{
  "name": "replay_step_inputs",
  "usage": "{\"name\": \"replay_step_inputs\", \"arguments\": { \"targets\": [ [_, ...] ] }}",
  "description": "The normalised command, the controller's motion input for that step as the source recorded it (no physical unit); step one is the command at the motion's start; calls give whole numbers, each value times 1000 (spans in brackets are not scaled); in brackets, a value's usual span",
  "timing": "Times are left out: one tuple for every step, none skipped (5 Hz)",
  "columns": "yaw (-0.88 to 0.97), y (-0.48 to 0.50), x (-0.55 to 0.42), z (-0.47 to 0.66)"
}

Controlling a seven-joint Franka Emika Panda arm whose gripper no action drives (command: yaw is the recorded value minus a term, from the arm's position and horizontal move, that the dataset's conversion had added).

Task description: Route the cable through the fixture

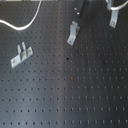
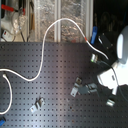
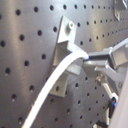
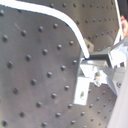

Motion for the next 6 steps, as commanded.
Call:
{"name": "replay_step_inputs", "arguments": {
  "targets": [
    [457, -52, -277, 160],
    [334, -121, 4, 1],
    [383, -214, 33, 1],
    [374, -274, 30, 0],
    [320, -214, -43, -5],
    [480, -21, -165, 1]
  ]
}}
